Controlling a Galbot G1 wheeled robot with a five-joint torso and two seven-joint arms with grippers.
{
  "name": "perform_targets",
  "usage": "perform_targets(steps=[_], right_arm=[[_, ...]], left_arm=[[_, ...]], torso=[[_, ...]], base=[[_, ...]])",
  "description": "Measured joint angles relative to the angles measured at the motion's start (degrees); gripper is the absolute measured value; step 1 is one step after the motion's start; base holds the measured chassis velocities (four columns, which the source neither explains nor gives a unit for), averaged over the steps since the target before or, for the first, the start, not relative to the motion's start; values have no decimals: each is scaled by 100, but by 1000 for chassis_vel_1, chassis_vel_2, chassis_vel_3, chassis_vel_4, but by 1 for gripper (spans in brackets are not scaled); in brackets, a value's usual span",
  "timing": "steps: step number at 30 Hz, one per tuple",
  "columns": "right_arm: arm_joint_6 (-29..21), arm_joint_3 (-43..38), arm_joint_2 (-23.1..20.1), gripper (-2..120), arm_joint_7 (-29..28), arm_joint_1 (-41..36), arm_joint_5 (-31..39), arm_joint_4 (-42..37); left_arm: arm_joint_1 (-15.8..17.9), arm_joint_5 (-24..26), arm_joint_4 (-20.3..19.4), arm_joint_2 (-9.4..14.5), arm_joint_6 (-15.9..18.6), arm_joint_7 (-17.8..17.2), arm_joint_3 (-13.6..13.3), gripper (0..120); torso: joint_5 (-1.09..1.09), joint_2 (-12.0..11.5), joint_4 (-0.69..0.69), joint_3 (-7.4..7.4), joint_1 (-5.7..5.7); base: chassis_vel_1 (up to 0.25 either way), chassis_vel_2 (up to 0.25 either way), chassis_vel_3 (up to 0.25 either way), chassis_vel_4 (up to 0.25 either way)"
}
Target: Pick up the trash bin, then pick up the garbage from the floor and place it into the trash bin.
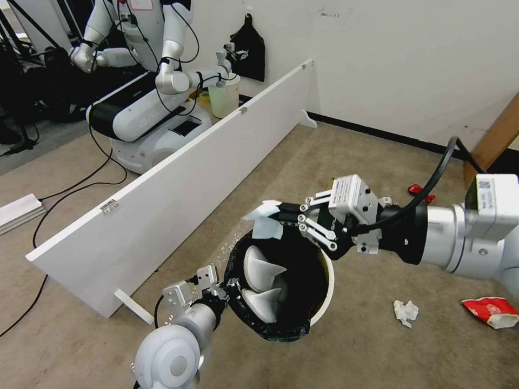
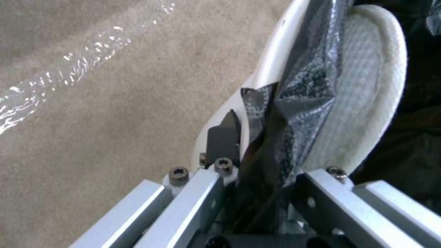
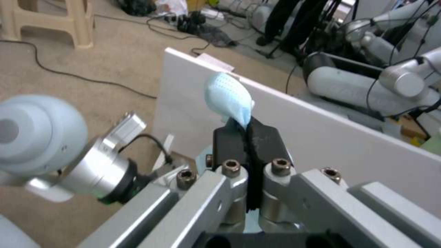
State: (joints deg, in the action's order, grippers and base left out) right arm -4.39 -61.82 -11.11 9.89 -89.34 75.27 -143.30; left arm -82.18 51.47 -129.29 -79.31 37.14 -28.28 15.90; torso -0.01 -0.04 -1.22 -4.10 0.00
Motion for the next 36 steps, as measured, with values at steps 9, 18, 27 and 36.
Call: perform_targets(steps=[9, 18, 27, 36], right_arm=[[-18, 1, -1, 0, 50, -365, -214, 4], [-22, -24, -29, 0, 75, -751, -435, 8], [-22, -42, -41, 0, 72, -1068, -701, 108], [-13, -57, -37, 10, 49, -1286, -880, 256]], left_arm=[[143, 52, -38, -115, 35, -70, -20, 2], [169, 110, -62, -128, 37, -83, -4, 2], [173, 151, -94, -132, 37, -91, 11, 2], [173, 205, -113, -92, 37, -103, 18, 2]], torso=[[0, 0, -1, 0, 0], [0, 0, 0, 0, 0], [0, 0, 0, 0, 0], [0, 0, 0, 0, 0]], base=[[0, 0, 0, 0], [0, 0, 0, 0], [0, 0, 0, 0], [0, 0, 0, 0]])
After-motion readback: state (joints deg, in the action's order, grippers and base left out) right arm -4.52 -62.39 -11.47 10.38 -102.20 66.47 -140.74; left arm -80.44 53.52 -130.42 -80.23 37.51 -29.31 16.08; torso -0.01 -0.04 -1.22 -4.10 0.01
